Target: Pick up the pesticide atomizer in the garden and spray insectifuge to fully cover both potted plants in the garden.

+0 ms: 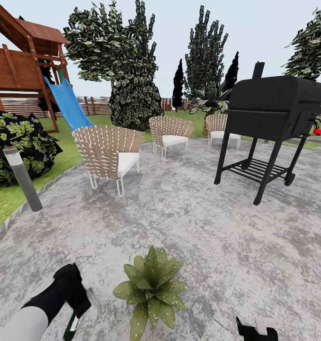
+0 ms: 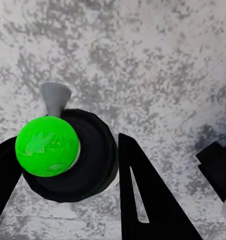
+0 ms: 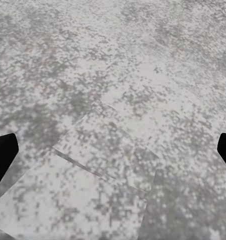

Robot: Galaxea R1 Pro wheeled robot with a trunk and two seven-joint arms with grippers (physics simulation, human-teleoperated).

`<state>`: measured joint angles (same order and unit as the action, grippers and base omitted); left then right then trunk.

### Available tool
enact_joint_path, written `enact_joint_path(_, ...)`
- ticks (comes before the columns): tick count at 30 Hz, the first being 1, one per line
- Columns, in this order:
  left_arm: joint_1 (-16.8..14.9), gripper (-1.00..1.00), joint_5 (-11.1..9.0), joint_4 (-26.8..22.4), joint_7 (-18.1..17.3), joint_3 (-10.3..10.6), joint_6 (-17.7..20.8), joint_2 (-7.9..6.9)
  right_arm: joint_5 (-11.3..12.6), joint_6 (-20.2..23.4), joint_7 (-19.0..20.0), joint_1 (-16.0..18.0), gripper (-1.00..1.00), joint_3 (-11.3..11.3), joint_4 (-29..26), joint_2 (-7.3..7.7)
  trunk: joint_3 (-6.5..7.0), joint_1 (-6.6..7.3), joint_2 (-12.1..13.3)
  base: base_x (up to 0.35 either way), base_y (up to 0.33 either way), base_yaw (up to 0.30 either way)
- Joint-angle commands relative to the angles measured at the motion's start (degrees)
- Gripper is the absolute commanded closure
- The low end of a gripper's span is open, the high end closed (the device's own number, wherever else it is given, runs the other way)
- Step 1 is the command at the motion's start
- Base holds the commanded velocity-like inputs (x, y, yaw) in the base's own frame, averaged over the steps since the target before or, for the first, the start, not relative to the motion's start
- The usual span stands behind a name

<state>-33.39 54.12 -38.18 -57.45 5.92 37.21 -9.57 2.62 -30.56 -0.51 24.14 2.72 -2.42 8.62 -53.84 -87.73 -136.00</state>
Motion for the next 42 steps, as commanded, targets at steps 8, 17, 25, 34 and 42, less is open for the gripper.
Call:
enact_joint_path(8,-3.37,1.0,16.44,-9.48,-18.31,0.15,3.36,3.62,0.19,-0.19,0.16,0.03,-1.0,0.22,-0.04,-0.01,-0.06,0.01,-0.02,0.0,0.0,0.0)
enact_joint_path(17,-8.38,1.0,27.64,-12.26,-31.66,0.15,3.37,7.34,0.19,-0.2,0.16,0.03,-1.0,0.26,-0.04,-0.01,-0.06,0.01,-0.02,0.0,0.0,0.0)
enact_joint_path(25,-8.63,1.0,29.28,-11.77,-32.55,0.23,2.91,7.29,0.22,-0.2,0.16,0.03,-1.0,0.26,-0.11,-0.01,-0.06,0.01,-0.02,0.0,0.0,0.001)
enact_joint_path(34,-8.62,1.0,29.2,-11.4,-32.55,0.24,2.86,7.51,0.28,-0.2,0.16,0.03,-1.0,0.26,-0.13,-0.01,-0.06,0.01,-0.02,0.037,-0.017,0.168)
enact_joint_path(42,-8.62,1.0,31.14,-11.74,-32.55,0.24,3.03,7.63,0.28,-0.2,0.16,0.03,-1.0,0.26,-0.13,-0.01,-0.06,0.01,-0.02,0.16,-0.202,0.006)
